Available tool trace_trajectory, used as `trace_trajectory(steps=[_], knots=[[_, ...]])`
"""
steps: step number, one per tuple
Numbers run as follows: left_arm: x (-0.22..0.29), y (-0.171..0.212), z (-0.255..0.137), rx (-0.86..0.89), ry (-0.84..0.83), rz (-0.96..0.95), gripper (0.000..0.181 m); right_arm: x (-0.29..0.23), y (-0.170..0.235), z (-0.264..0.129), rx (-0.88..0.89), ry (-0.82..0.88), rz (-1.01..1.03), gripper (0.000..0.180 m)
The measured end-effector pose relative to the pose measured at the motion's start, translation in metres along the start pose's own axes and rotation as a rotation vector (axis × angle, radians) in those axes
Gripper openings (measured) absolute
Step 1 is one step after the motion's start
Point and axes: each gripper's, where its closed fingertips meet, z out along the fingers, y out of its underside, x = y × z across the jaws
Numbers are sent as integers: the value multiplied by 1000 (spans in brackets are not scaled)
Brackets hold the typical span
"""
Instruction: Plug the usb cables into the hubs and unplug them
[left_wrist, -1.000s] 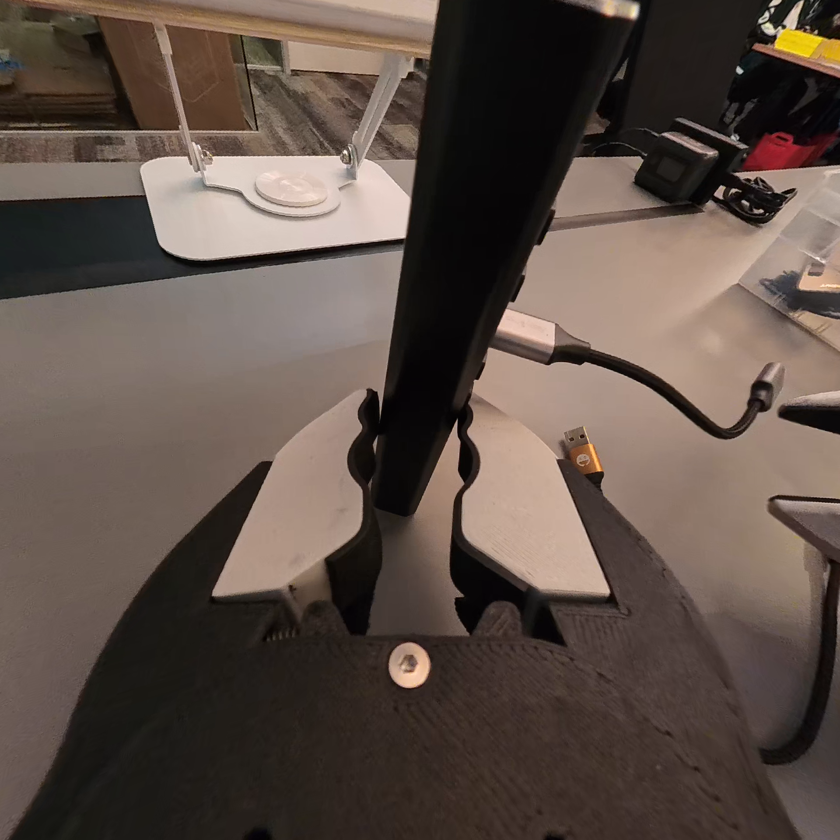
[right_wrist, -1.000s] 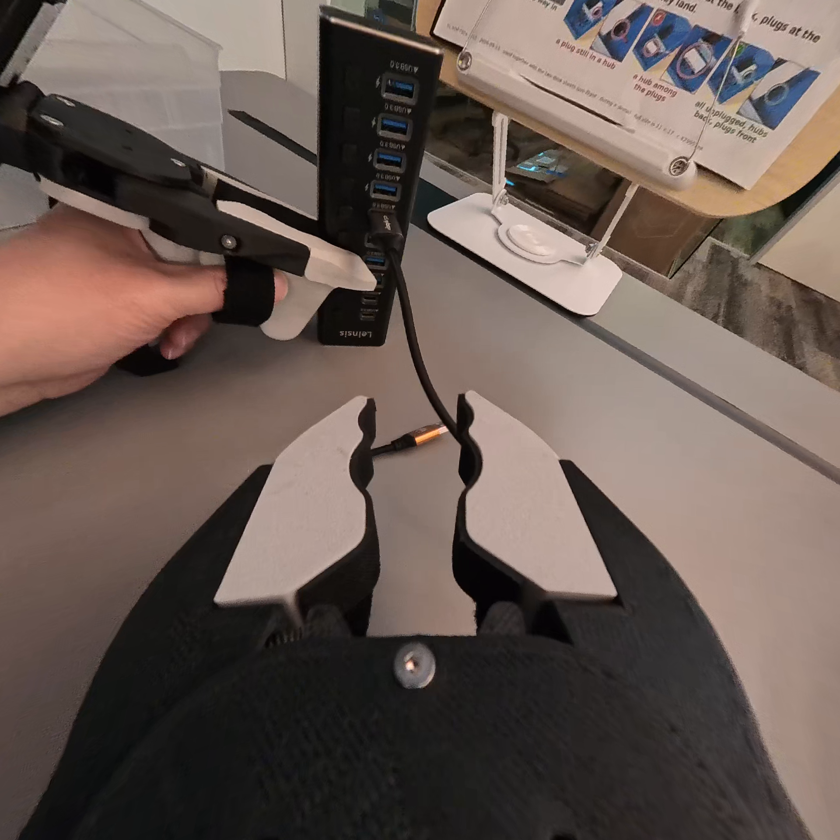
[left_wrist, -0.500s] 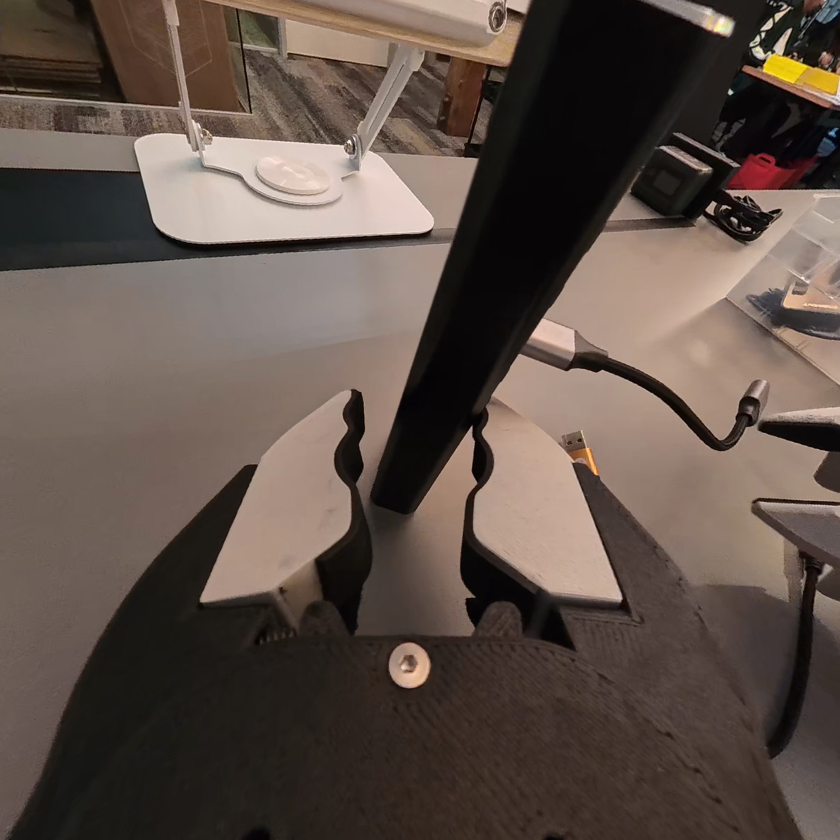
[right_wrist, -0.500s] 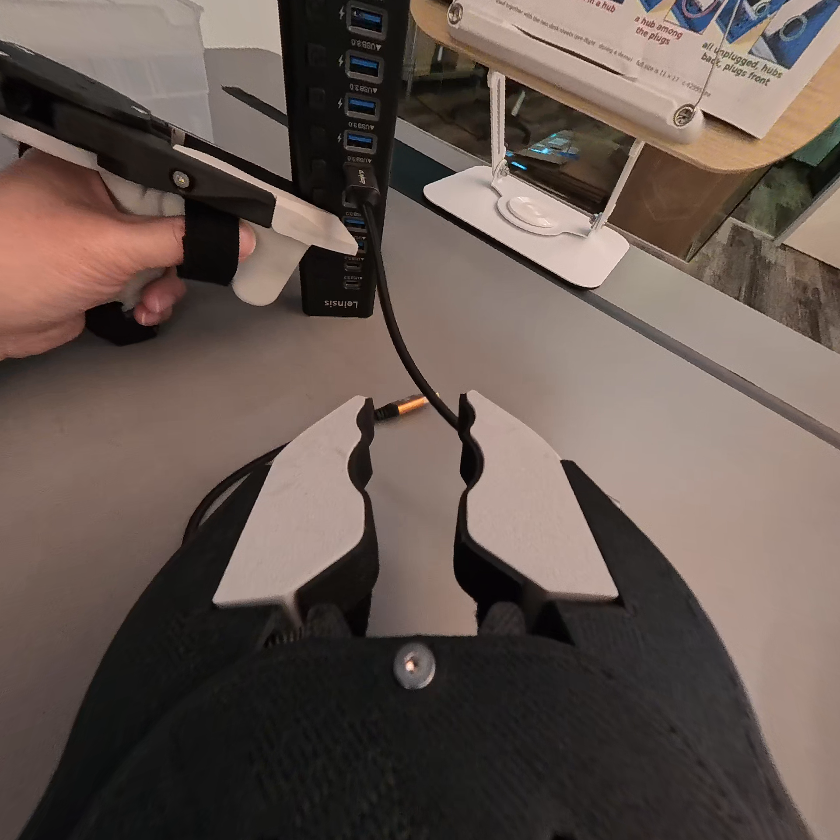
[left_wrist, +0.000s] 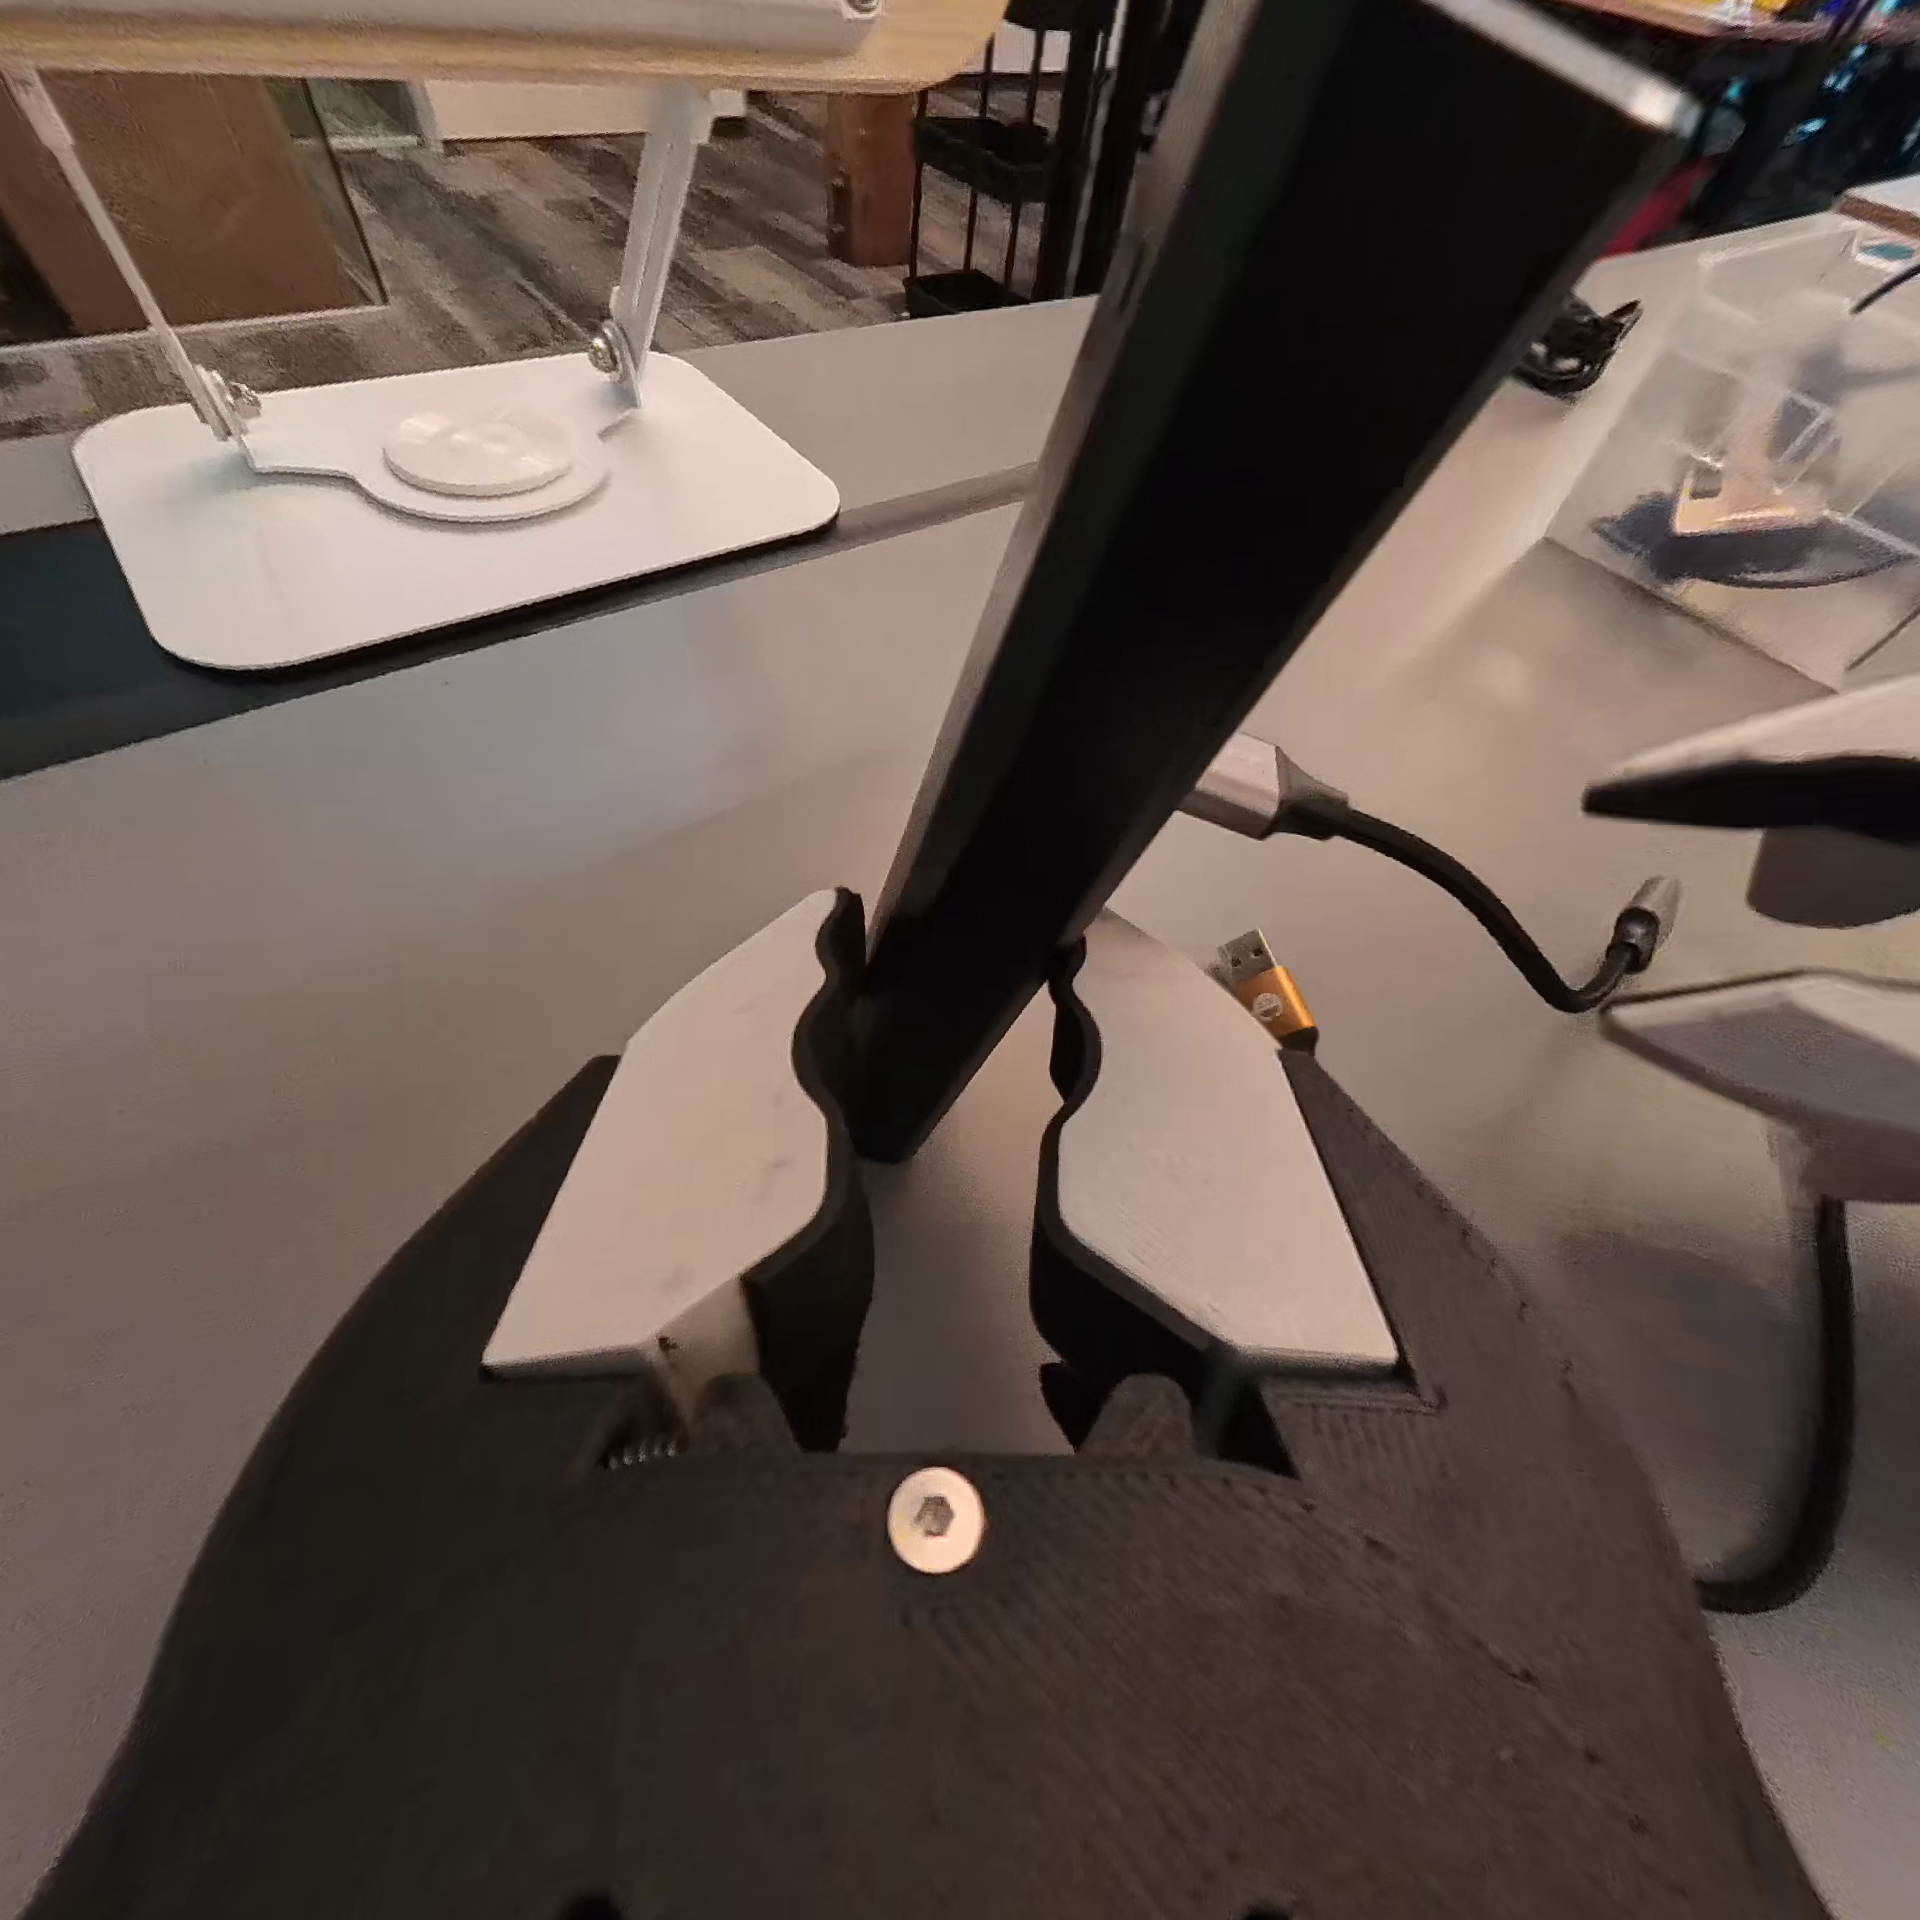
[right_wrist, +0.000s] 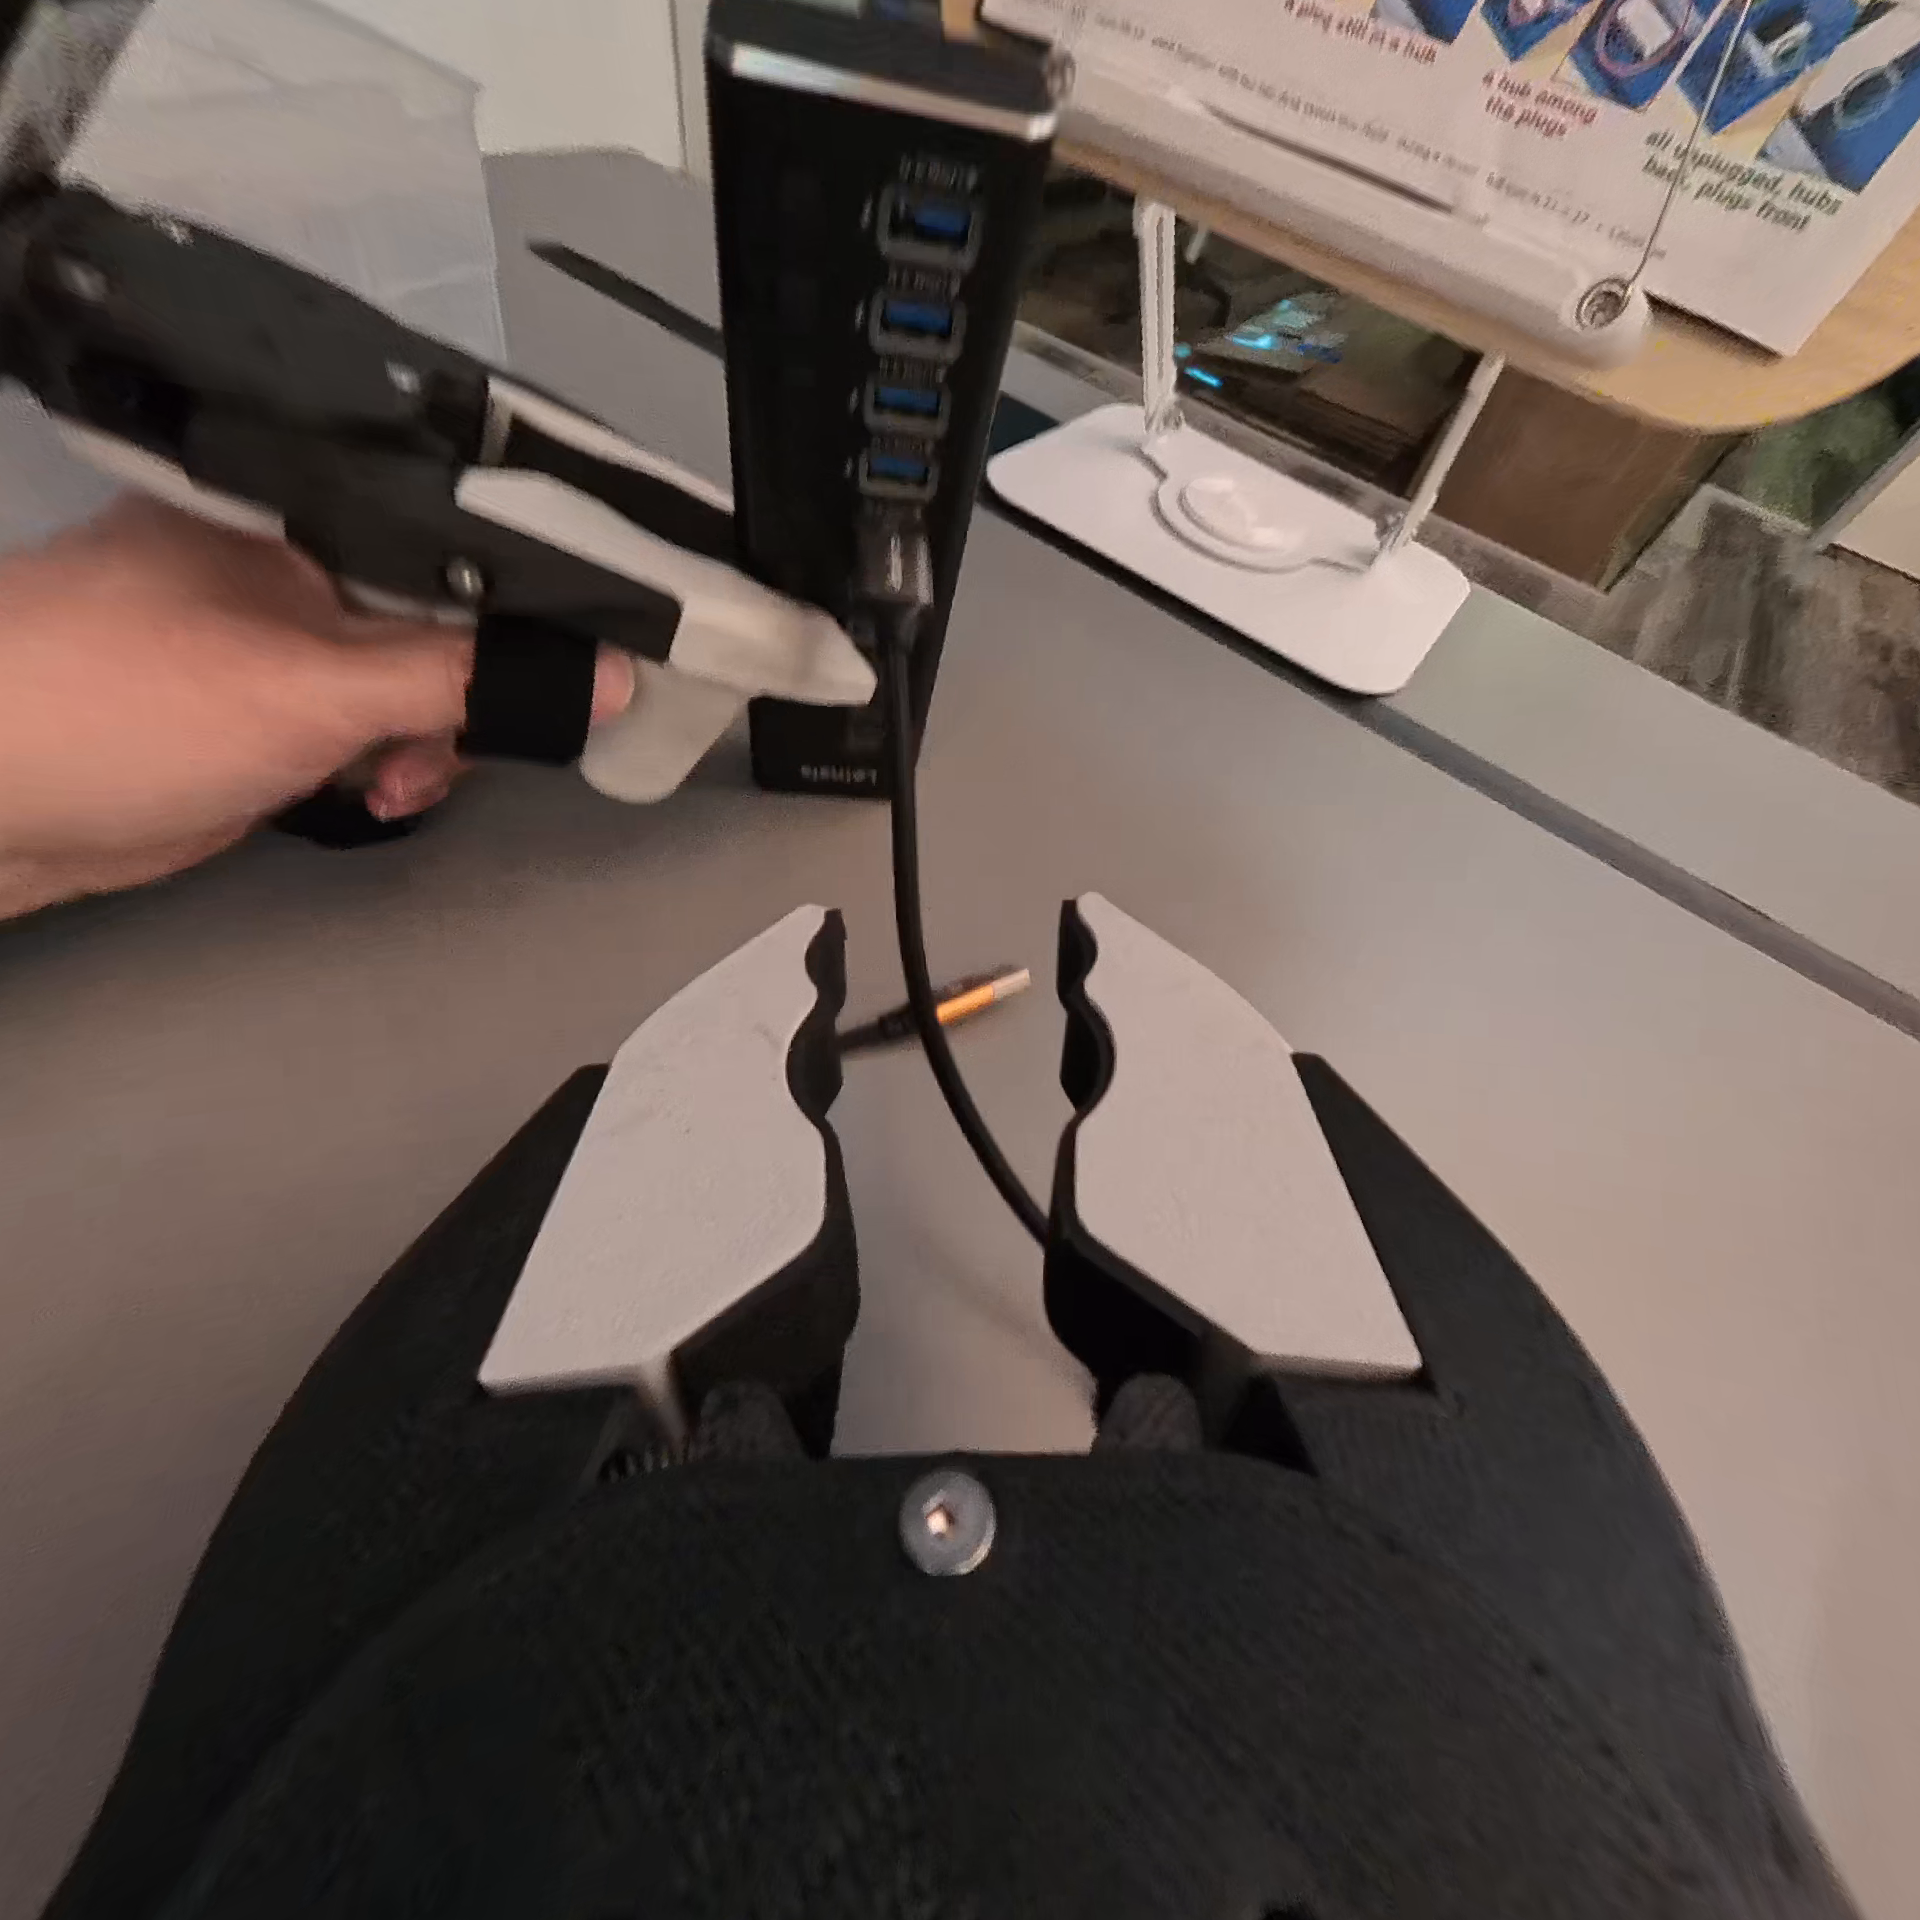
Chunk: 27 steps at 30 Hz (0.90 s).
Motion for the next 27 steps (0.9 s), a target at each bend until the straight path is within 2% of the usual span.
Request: trace_trajectory(steps=[5, 8, 11, 15, 19, 23, 27], knots=[[3, 2, -3, -6, -4, -37, 33, -5, -27, 14, 51, -111, 75, 43], [3, 5, -7, -51, 14, -77, 32, -17, -25, 30, -66, -165, 12, 46], [4, 11, -18, -146, 49, -54, 30, -21, -35, 38, -46, -157, -19, 45], [-2, 15, -34, -216, 68, -42, 30, -26, -35, 27, -5, -269, 137, 45], [-10, 16, -44, -311, 68, -22, 28, -11, -31, 11, 26, -305, 194, 44], [-21, 18, -53, -428, -6, 89, 27, -1, -49, 8, 110, -411, 308, 43], [-20, 23, -51, -504, -25, 131, 27, 11, -68, 21, 138, -524, 446, 42]])
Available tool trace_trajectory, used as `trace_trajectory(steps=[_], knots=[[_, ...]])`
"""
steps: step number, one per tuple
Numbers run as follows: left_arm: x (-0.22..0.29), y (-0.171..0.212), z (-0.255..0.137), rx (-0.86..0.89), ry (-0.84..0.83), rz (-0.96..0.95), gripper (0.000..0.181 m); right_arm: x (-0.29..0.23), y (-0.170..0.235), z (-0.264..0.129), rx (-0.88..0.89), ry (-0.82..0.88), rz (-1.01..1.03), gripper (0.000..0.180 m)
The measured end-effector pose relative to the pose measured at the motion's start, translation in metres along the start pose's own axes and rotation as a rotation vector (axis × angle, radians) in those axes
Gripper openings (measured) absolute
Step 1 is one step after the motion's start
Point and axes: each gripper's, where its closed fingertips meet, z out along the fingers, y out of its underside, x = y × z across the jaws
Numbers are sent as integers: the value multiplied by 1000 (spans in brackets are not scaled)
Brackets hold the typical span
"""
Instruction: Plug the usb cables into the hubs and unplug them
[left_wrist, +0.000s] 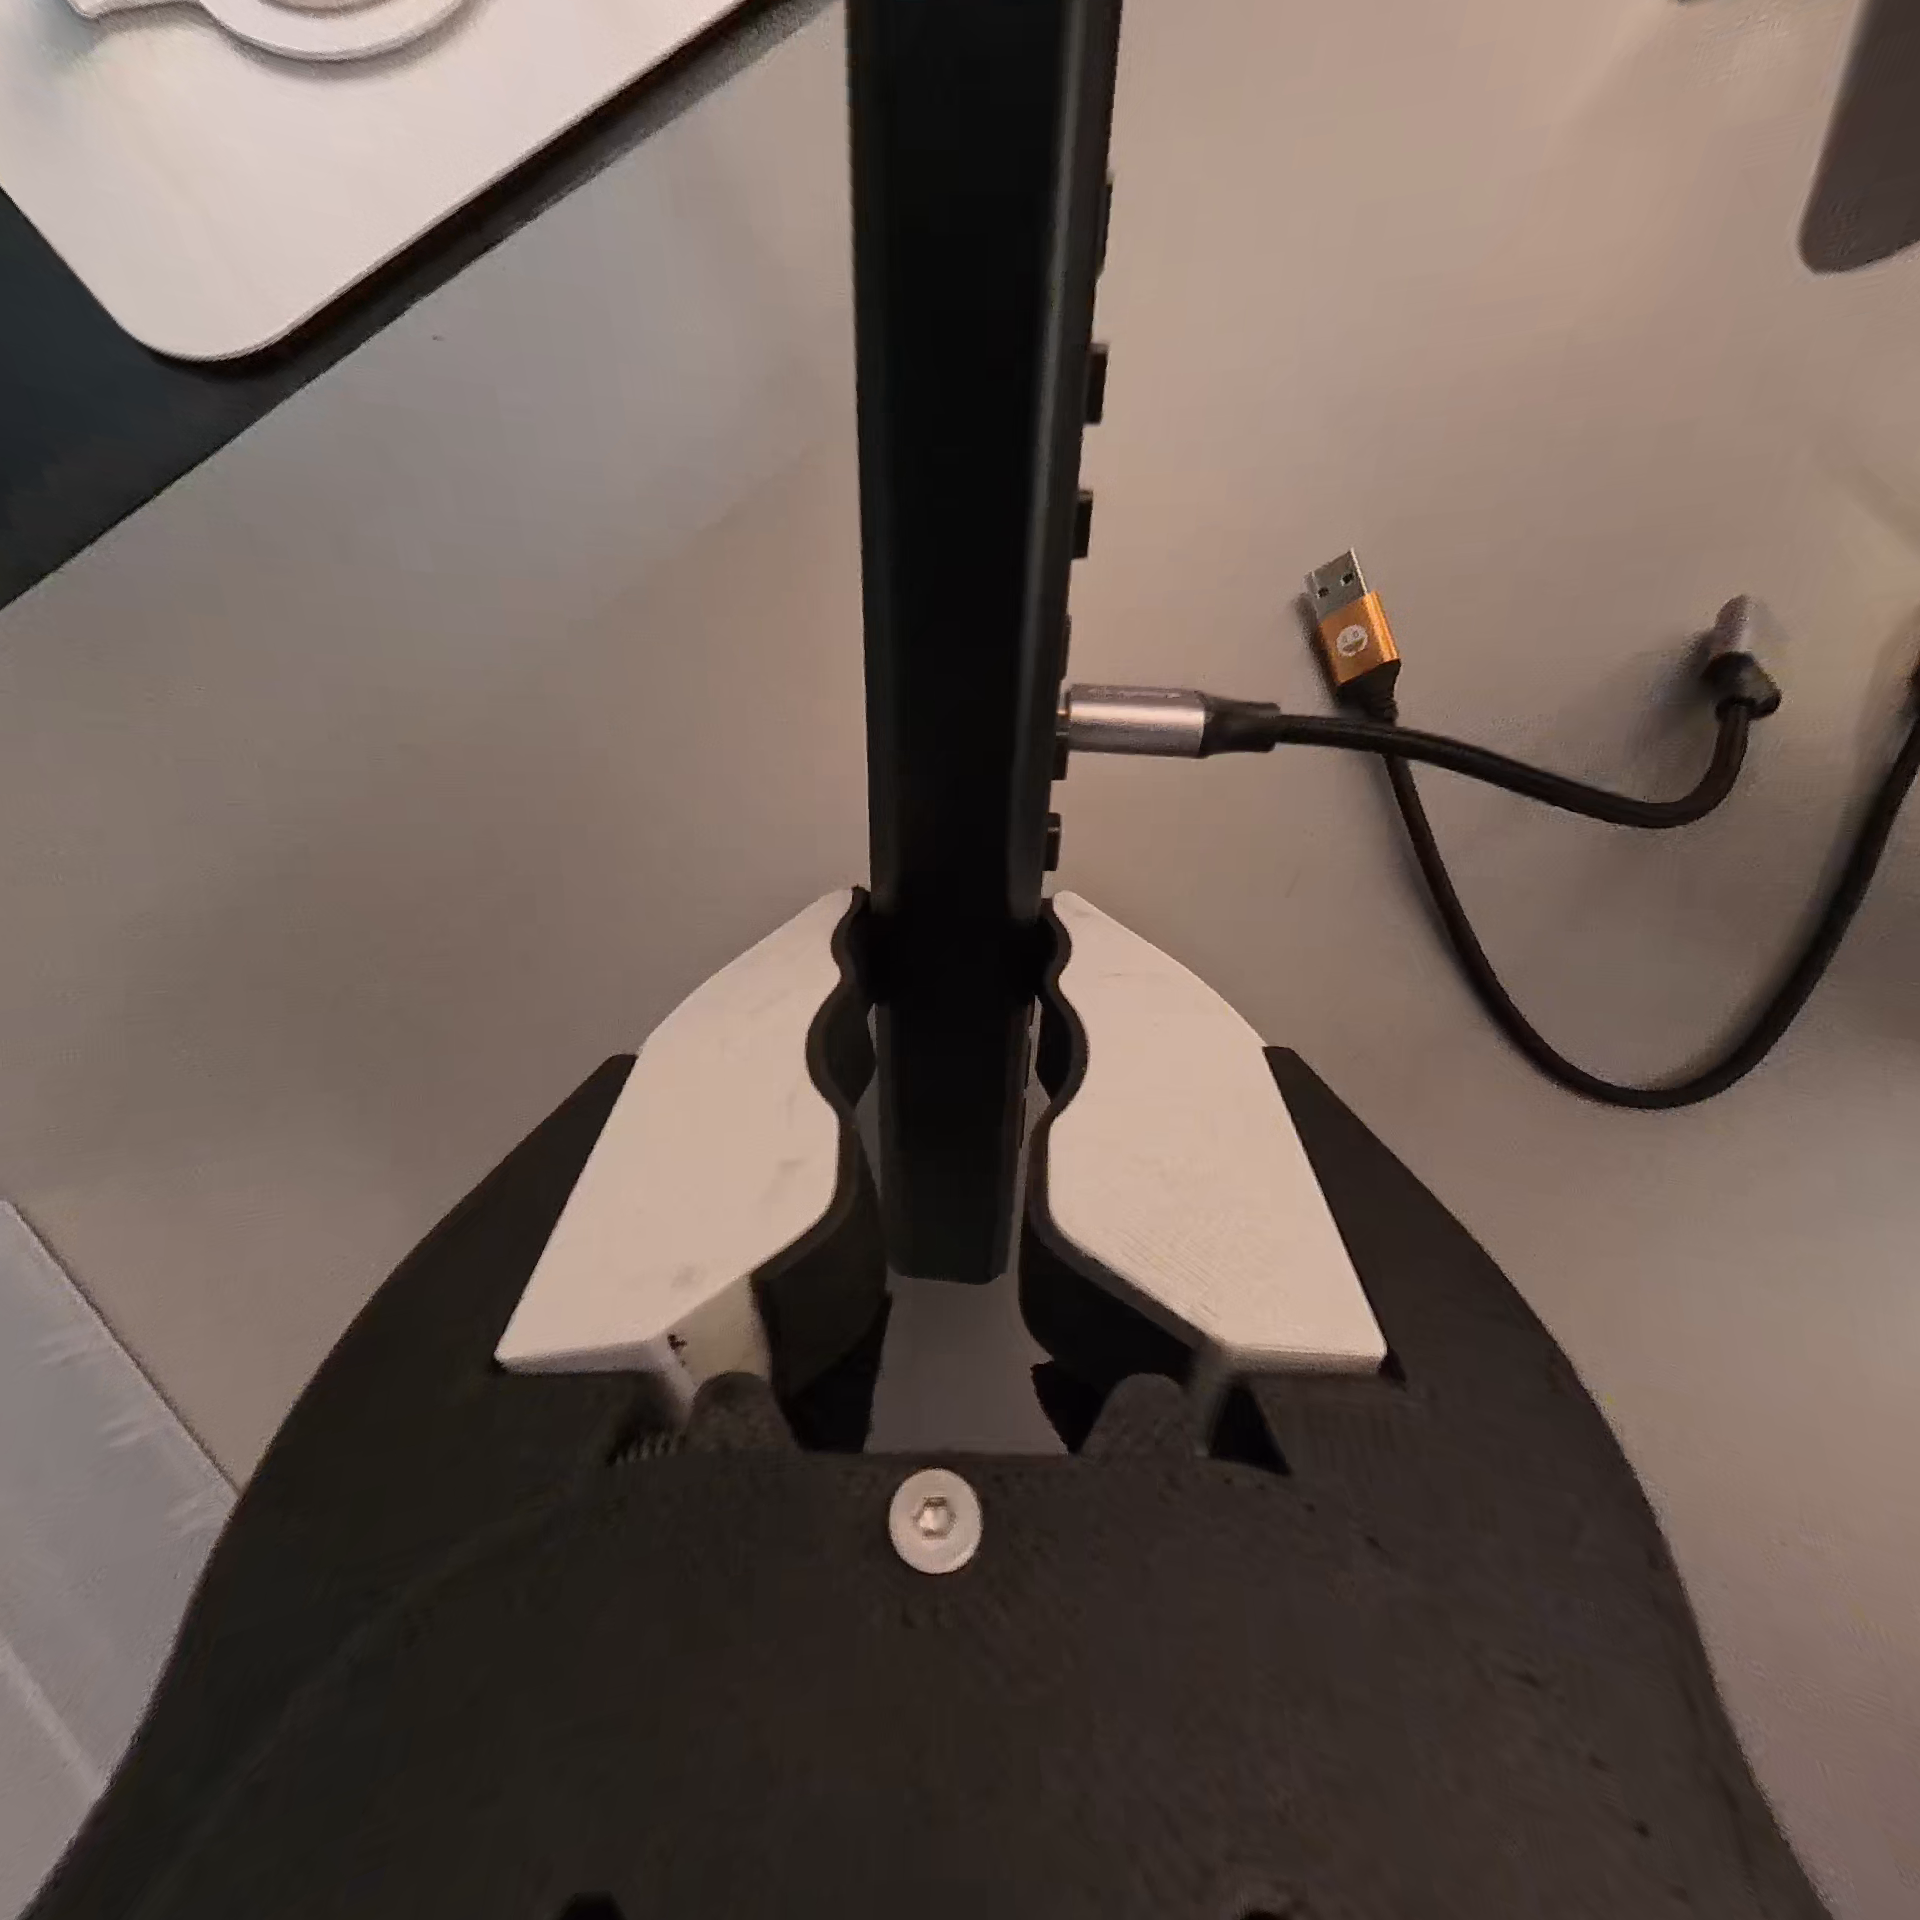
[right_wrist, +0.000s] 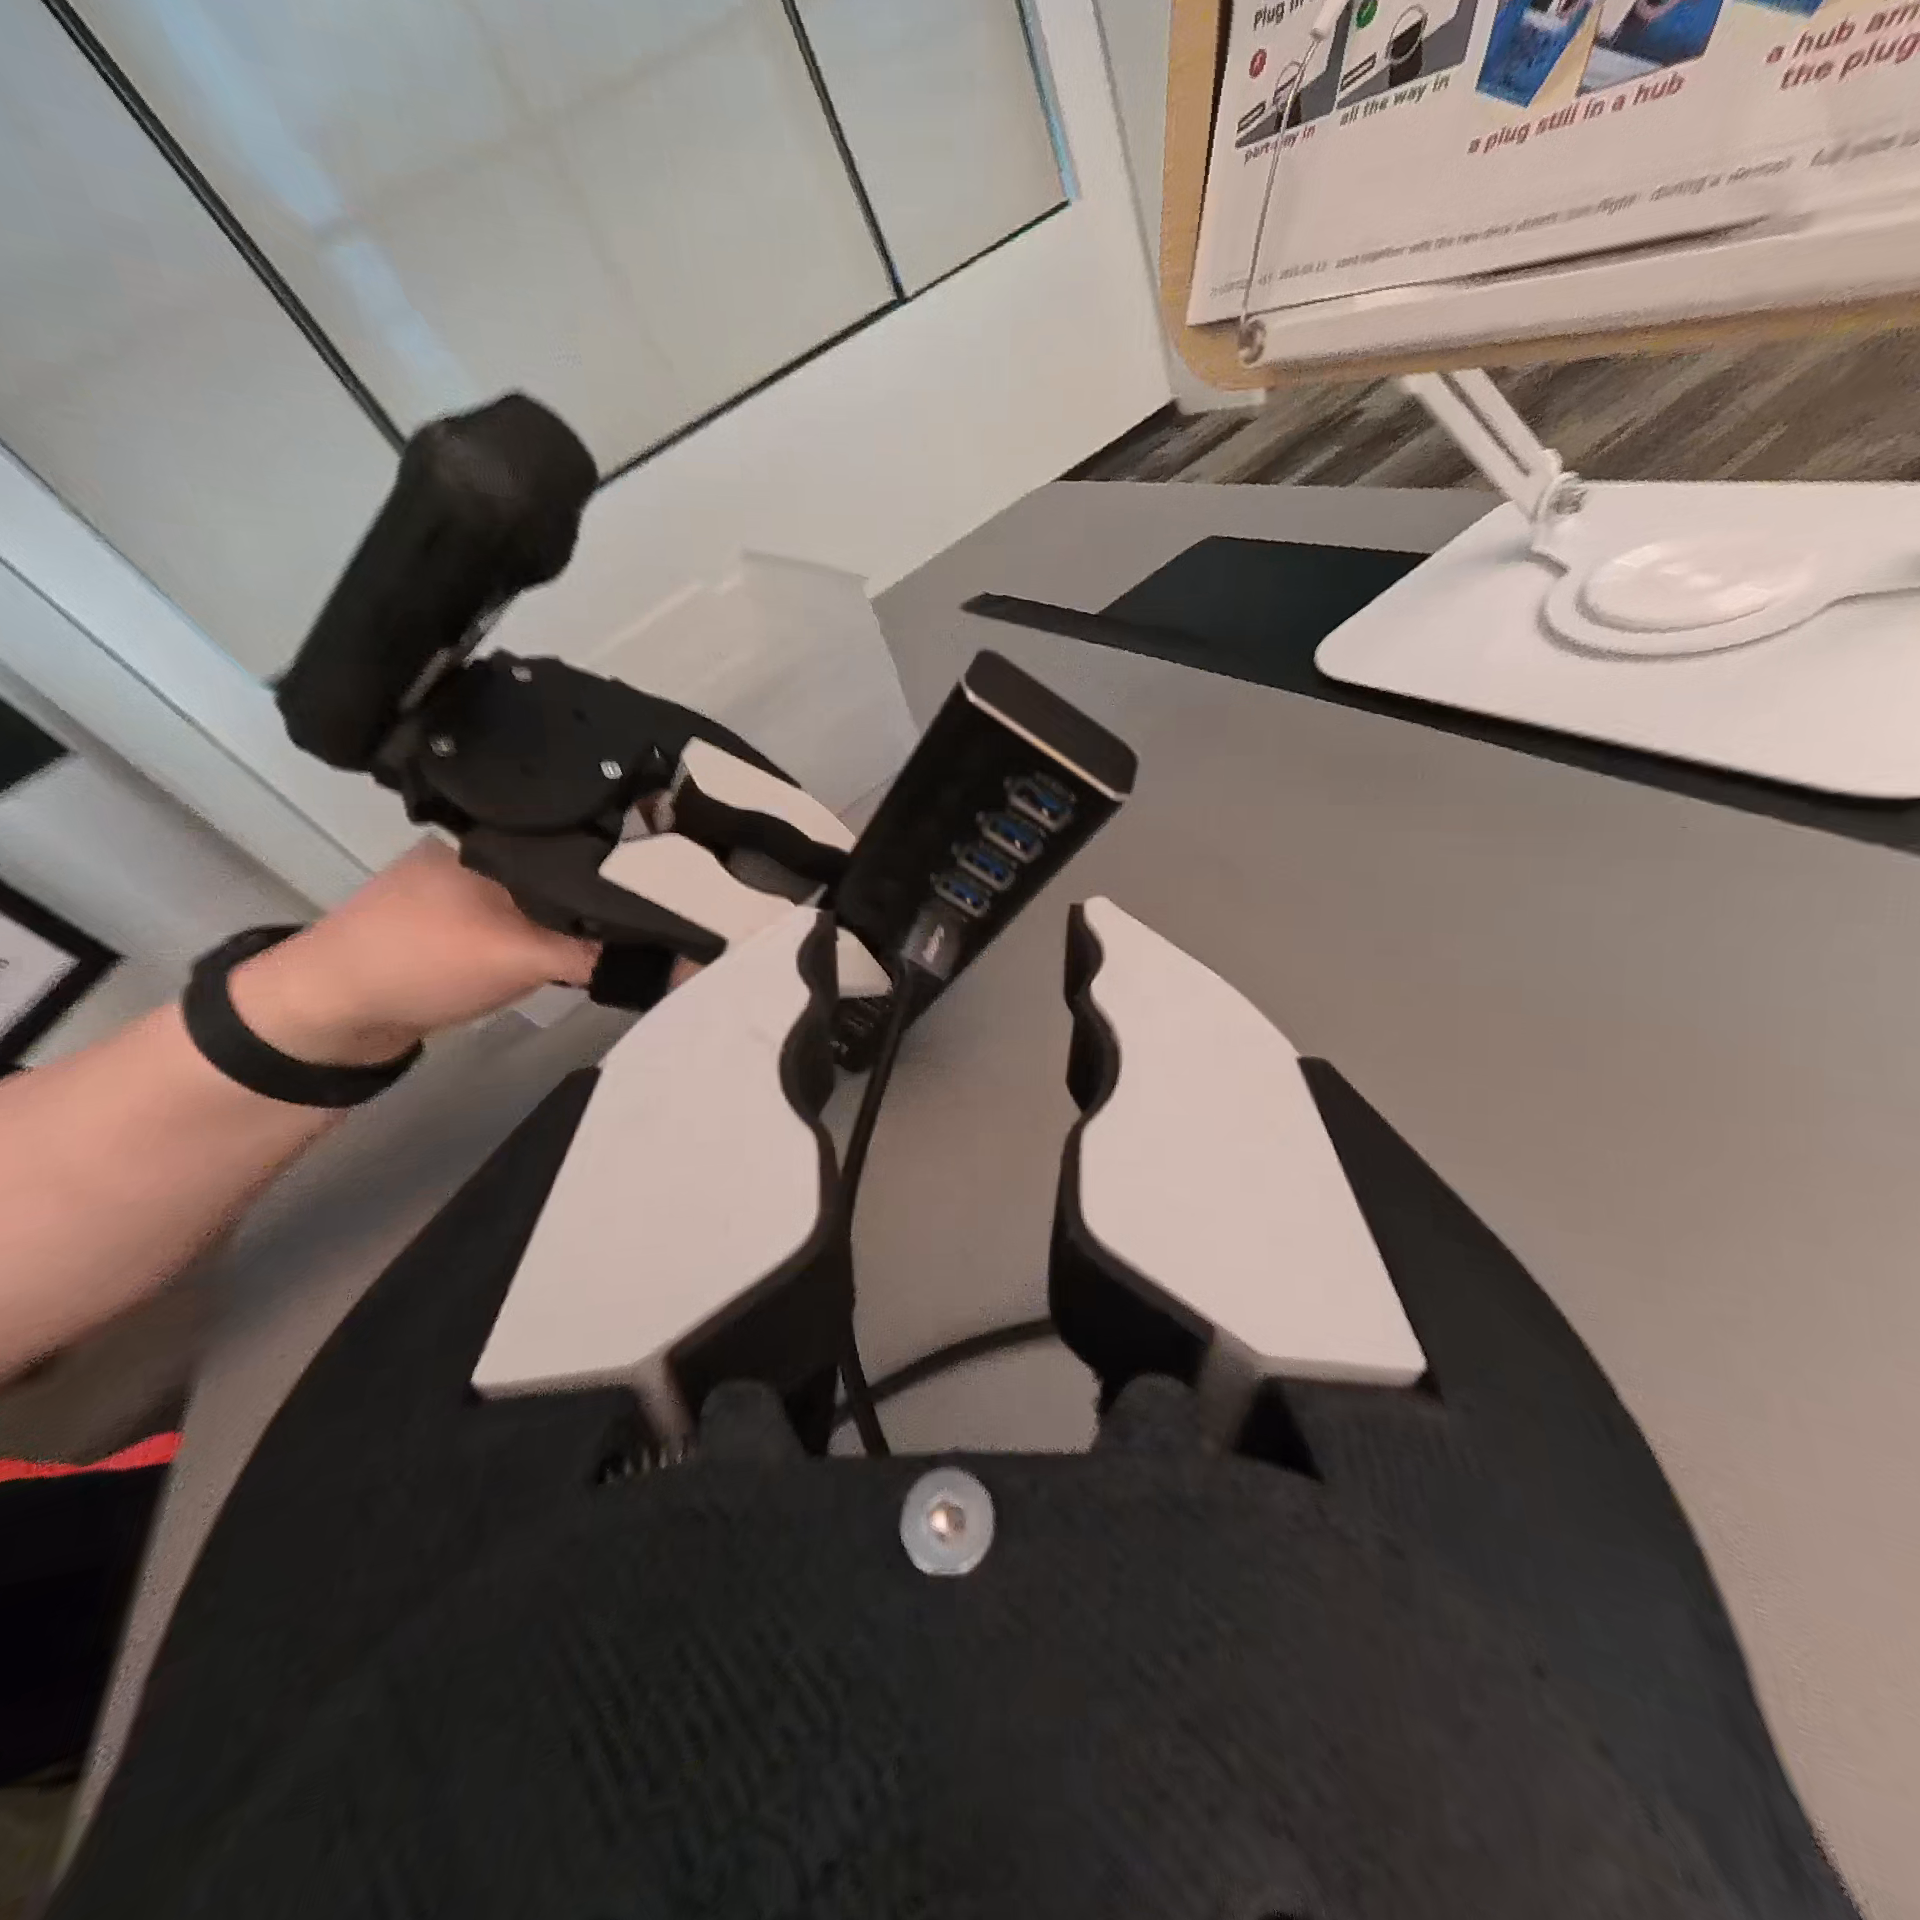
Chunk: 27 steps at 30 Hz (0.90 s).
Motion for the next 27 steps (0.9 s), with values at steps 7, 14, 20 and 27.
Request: trace_trajectory(steps=[7, 14, 20, 27], knots=[[3, 10, 23, -135, -20, 12, 27, 54, 26, -5, -130, 108, 67, 37], [4, 10, 29, -110, -17, -9, 27, 63, 86, -8, -557, 301, 111, 31], [3, 15, 25, -106, 5, -39, 27, 50, 120, 12, -714, 369, 216, 16], [6, 20, 21, -81, -21, -2, 27, 88, 87, 6, -595, 462, 81, 8]])
